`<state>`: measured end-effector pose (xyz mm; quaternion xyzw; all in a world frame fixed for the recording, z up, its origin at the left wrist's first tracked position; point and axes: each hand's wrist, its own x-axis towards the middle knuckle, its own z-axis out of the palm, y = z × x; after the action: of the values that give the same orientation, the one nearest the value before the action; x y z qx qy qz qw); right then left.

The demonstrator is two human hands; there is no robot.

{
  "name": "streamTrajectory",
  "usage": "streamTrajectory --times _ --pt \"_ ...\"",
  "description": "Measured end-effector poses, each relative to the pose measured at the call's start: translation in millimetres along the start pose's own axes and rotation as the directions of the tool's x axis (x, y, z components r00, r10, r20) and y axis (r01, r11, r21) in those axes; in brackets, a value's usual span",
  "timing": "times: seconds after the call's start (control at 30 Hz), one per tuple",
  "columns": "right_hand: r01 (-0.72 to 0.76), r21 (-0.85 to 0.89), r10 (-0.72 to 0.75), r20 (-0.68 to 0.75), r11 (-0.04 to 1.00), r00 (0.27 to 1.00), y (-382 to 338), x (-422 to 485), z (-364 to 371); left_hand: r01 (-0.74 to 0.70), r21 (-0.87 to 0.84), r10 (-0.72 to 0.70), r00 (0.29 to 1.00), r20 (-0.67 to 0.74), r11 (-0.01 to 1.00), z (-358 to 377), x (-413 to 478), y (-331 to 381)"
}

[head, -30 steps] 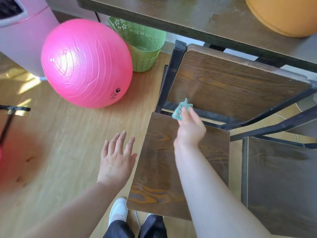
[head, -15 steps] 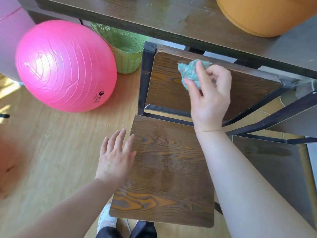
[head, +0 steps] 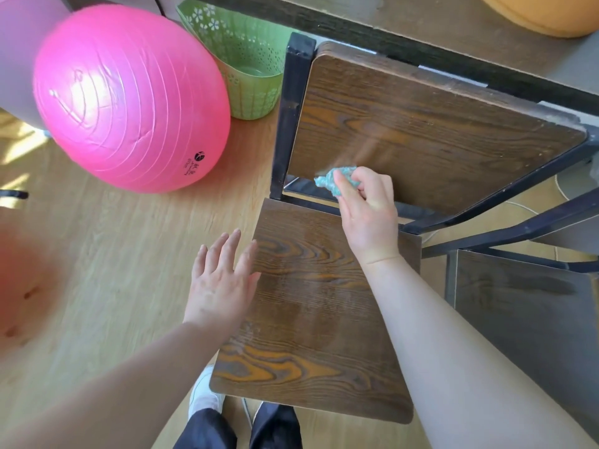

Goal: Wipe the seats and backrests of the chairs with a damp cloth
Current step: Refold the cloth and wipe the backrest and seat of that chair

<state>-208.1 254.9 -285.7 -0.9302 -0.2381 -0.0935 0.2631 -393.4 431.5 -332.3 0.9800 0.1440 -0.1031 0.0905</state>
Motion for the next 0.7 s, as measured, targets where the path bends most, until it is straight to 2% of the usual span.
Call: streamTrajectory --times 0.03,0.17,0.27,0.33,0.53,0.6,0.7 --pt "-0.021 0.026 0.021 0.024 0.999 0.999 1.6 -1.1 3.4 -0.001 -0.004 0.001 1.000 0.001 1.000 1.2 0.1 0.0" --pt "-0.050 -0.047 0.055 0.119 0.998 0.991 6.6 -8.6 12.9 -0.008 0.025 0.006 0.998 0.067 1.000 0.3 -3.1 2.1" --pt "0.059 -0.107 -0.036 0.201 0.992 0.979 8.7 -24.5 14.5 0.000 0.075 -0.013 0.986 0.169 0.997 -4.2 -6.7 6.6" --pt "-0.030 -0.101 0.050 0.201 0.994 0.978 5.3 -33.1 6.3 -0.001 0.089 -0.016 0.983 0.184 0.996 -12.1 -7.2 11.7" --pt "-0.101 -0.084 0.108 0.080 0.991 0.991 4.7 -46.8 -44.3 -0.089 0.060 0.083 0.991 0.102 0.994 -60.4 7.9 39.6" --pt "-0.121 -0.081 0.121 -0.008 0.989 0.993 8.3 -39.8 -74.1 -0.151 0.032 0.151 0.989 0.003 0.988 -80.5 16.4 52.8" --pt "-0.036 -0.165 0.012 -0.146 0.986 0.989 16.4 -24.6 -121.8 -0.248 0.011 0.246 0.955 -0.167 0.969 -101.6 27.3 74.1"
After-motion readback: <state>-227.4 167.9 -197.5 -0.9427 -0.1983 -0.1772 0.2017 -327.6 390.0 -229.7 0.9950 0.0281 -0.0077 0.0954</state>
